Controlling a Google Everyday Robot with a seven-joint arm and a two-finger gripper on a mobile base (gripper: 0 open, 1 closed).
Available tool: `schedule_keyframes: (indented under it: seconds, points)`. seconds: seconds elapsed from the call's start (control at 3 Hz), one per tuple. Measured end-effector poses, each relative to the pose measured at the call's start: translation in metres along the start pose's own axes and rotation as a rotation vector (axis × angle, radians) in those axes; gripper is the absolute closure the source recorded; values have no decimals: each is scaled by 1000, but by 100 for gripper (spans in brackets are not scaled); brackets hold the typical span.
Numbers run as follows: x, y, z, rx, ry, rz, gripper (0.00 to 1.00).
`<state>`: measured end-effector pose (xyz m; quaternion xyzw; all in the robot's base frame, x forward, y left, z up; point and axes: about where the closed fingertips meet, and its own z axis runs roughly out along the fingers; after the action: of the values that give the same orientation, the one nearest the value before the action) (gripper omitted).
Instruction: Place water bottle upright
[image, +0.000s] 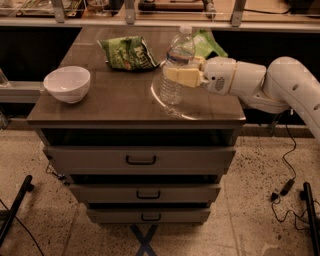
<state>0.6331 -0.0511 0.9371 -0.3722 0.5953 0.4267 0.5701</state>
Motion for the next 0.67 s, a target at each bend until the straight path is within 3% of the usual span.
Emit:
schedule_keyframes:
  seconds: [0.33, 0.67]
  points:
    - [3, 8, 0, -18, -45, -100, 60]
    - [5, 16, 3, -58, -21, -199, 38]
